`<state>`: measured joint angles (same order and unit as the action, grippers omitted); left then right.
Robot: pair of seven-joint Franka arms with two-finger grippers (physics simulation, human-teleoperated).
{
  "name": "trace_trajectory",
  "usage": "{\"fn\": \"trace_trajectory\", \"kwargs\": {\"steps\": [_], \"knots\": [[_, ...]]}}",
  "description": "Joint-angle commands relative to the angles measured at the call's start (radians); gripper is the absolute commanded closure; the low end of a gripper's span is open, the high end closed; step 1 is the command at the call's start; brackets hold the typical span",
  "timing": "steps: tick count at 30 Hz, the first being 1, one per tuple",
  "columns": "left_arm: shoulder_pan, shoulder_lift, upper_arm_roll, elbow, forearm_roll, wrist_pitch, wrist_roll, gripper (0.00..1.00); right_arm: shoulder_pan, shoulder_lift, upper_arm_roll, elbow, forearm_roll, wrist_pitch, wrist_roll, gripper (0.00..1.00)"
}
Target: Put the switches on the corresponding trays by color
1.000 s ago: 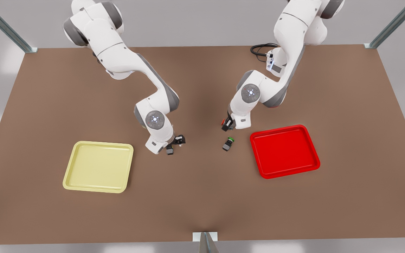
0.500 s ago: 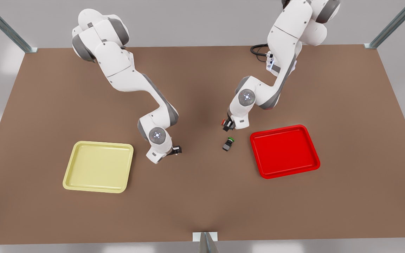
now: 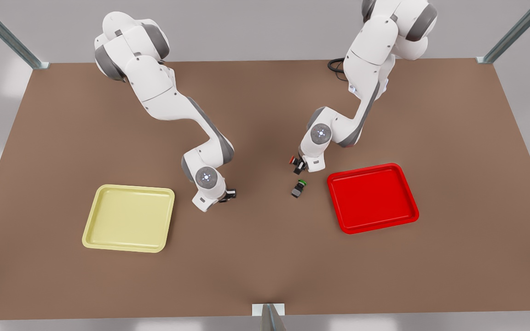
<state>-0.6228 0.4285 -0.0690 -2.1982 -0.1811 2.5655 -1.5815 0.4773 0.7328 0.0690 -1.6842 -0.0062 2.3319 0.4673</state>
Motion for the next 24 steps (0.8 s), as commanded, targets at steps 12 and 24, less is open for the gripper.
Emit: {"fn": "trace_trajectory", "kwargs": {"steps": [12,24], "knots": [[0.000,0.018,0.002,0.002,0.000,0.010,0.000,0.31,-0.003,0.002,0.000,0.009,-0.001,-0.006,-0.012,0.49],[0.000,0.019,0.002,0.002,0.000,0.010,-0.002,0.40,-0.031,-0.047,0.000,0.006,-0.001,-0.048,-0.047,0.50]]}}
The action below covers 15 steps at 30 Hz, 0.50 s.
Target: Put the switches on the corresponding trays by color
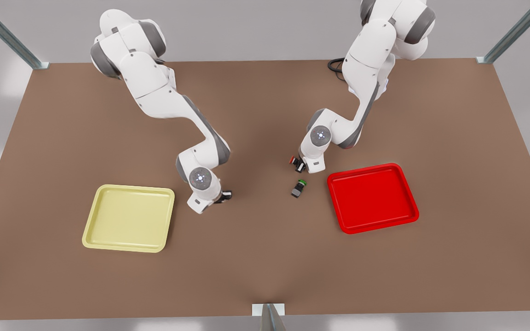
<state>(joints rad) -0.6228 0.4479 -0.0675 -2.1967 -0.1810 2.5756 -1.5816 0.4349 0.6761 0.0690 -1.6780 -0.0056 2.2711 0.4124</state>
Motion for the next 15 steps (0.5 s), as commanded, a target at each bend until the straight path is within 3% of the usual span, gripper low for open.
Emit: {"fn": "trace_trajectory", "kwargs": {"steps": [1,8,12,15], "knots": [[0.000,0.000,0.002,0.000,0.000,0.000,0.000,0.40,-0.010,-0.010,0.000,0.000,-0.002,-0.007,-0.004,0.50],[0.000,0.002,0.000,0.000,0.000,0.000,0.000,0.44,-0.283,-0.105,-0.009,-0.017,-0.017,-0.160,-0.454,0.50],[0.000,0.002,0.000,0.000,0.000,0.000,0.000,0.45,-0.340,-0.086,-0.147,-0.051,-0.024,-0.097,-0.713,0.49],[-0.002,0.003,0.000,0.000,0.000,0.000,0.000,0.46,-0.340,-0.076,-0.147,-0.054,-0.024,-0.096,-0.713,0.11]]}}
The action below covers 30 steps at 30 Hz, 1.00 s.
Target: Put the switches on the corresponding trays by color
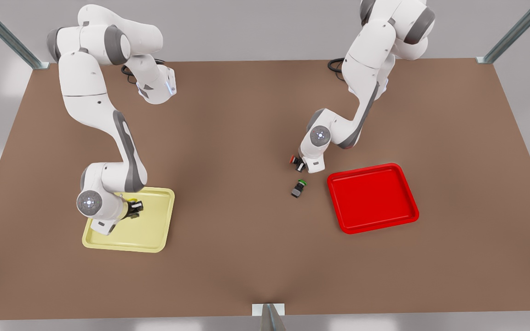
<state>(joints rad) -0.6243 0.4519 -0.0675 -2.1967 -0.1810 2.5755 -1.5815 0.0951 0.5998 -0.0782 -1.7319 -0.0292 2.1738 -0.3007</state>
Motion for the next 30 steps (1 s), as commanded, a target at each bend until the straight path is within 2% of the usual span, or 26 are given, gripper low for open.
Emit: {"fn": "trace_trajectory", "kwargs": {"steps": [1,3,4,8,10,12,13,14,16,22,24,30], "knots": [[0.000,0.002,0.000,0.000,0.000,0.000,0.000,0.46,0.000,0.000,0.000,0.000,0.000,0.000,0.000,0.09],[-0.008,0.004,0.000,0.000,0.000,0.002,0.000,0.46,0.000,-0.003,0.000,0.003,0.000,-0.005,0.000,0.06],[-0.008,0.004,0.002,0.000,0.000,0.002,0.000,0.47,0.003,-0.035,0.002,0.009,0.000,-0.031,0.000,0.00],[-0.008,0.004,0.000,0.000,0.000,0.002,0.000,0.49,0.017,-0.207,0.040,0.083,0.055,-0.115,0.014,0.00],[-0.008,0.002,0.000,0.002,0.000,0.000,0.000,0.49,0.015,-0.279,0.044,0.206,0.126,-0.319,0.014,0.00],[-0.008,-0.010,0.002,0.003,0.000,-0.012,0.003,0.49,-0.075,-0.345,0.064,0.276,0.103,-0.468,0.021,0.00],[-0.008,-0.027,0.002,0.003,0.000,-0.029,0.005,0.49,-0.182,-0.379,0.101,0.360,0.017,-0.589,0.055,0.00],[-0.006,-0.051,0.005,0.002,0.002,-0.057,0.009,0.49,-0.284,-0.402,0.140,0.365,0.025,-0.638,0.055,0.00],[-0.006,-0.107,0.040,0.003,0.006,-0.132,0.047,0.49,-0.288,-0.430,0.133,0.365,0.023,-0.666,0.055,0.00],[-0.006,-0.209,0.244,0.000,0.008,-0.317,0.322,0.49,-0.299,-0.402,0.130,0.417,0.006,-0.697,0.054,0.00],[-0.008,-0.213,0.348,0.000,0.008,-0.339,0.457,0.49,-0.284,-0.373,0.135,0.416,0.002,-0.629,0.052,0.00],[-0.008,-0.170,0.595,0.002,0.009,-0.351,0.784,0.49,-0.288,-0.400,0.140,0.425,0.008,-0.651,0.052,0.00]]}}
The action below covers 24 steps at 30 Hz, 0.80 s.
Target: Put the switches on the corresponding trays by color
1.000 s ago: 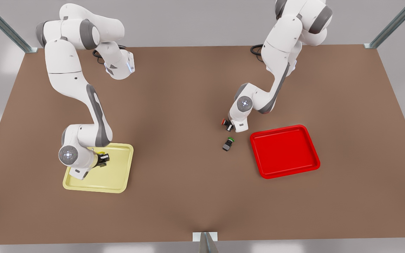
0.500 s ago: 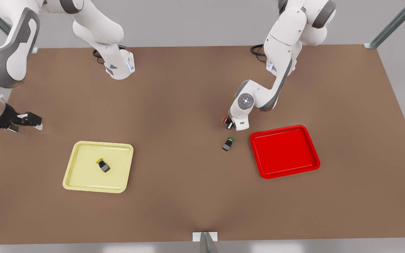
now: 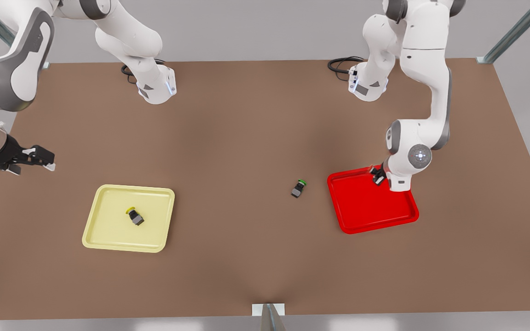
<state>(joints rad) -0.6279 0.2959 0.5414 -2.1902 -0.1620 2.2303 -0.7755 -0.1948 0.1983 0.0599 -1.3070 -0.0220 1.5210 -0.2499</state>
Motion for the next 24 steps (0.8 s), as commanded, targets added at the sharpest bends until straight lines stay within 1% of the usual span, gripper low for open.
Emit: {"fn": "trace_trajectory", "kwargs": {"steps": [1,4,5,6,10,12,13,14,15,16,18,19,20,21,22,23,24], "knots": [[-0.001,0.009,0.011,0.004,-0.010,0.005,0.013,0.49,0.002,0.000,0.000,0.000,0.001,0.001,0.000,0.00],[0.004,0.126,0.011,0.104,-0.019,0.015,0.018,0.47,-0.005,-0.008,-0.003,-0.006,-0.004,-0.018,-0.011,0.00],[0.005,0.140,0.009,0.106,-0.022,0.032,0.018,0.16,-0.006,-0.022,-0.005,-0.008,-0.003,-0.036,-0.009,0.00],[0.005,0.155,0.008,0.107,-0.045,0.040,0.018,0.00,-0.008,-0.022,-0.006,-0.006,-0.004,-0.031,-0.011,0.00],[0.005,0.155,0.009,0.107,-0.051,0.034,0.027,0.00,-0.006,-0.019,-0.005,-0.005,-0.006,-0.030,-0.009,0.00],[0.001,0.118,0.011,0.112,-0.044,0.020,0.128,0.00,-0.006,-0.020,-0.006,-0.003,-0.006,-0.035,-0.008,0.00],[-0.001,0.088,0.011,0.151,-0.039,-0.034,0.191,0.00,-0.003,-0.017,-0.005,-0.003,-0.006,-0.030,-0.006,0.00],[0.001,0.057,0.014,0.211,-0.037,-0.101,0.283,0.00,-0.005,-0.017,-0.005,-0.003,-0.006,-0.028,-0.008,0.00],[0.001,0.019,0.029,0.299,-0.037,-0.211,0.462,0.00,-0.005,-0.017,-0.005,-0.003,-0.006,-0.027,-0.008,0.00],[0.001,0.015,0.060,0.412,-0.036,-0.343,0.573,0.00,-0.005,-0.017,-0.005,-0.001,-0.007,-0.027,-0.008,0.00],[0.022,0.015,0.057,0.628,-0.021,-0.529,0.634,0.00,-0.005,-0.017,-0.005,-0.003,-0.006,-0.025,-0.006,0.00],[0.124,0.014,-0.044,0.733,0.002,-0.606,0.723,0.00,-0.005,-0.017,-0.005,-0.002,-0.006,-0.025,-0.006,0.00],[0.320,-0.006,-0.284,0.814,0.088,-0.664,0.775,0.00,-0.003,-0.014,-0.005,-0.003,-0.006,-0.025,-0.006,0.00],[0.448,-0.027,-0.463,0.840,0.170,-0.661,0.775,0.00,-0.003,-0.014,-0.005,-0.001,-0.006,-0.025,-0.006,0.00],[0.502,-0.053,-0.526,0.850,0.185,-0.660,0.777,0.00,0.000,-0.014,-0.005,-0.003,-0.006,-0.024,-0.005,0.00],[0.540,-0.083,-0.563,0.850,0.196,-0.658,0.782,0.00,0.002,-0.013,-0.005,-0.003,-0.006,-0.022,-0.005,0.00],[0.545,-0.093,-0.580,0.848,0.220,-0.659,0.783,0.00,0.002,-0.013,-0.005,-0.003,-0.006,-0.022,-0.005,0.00]]}}
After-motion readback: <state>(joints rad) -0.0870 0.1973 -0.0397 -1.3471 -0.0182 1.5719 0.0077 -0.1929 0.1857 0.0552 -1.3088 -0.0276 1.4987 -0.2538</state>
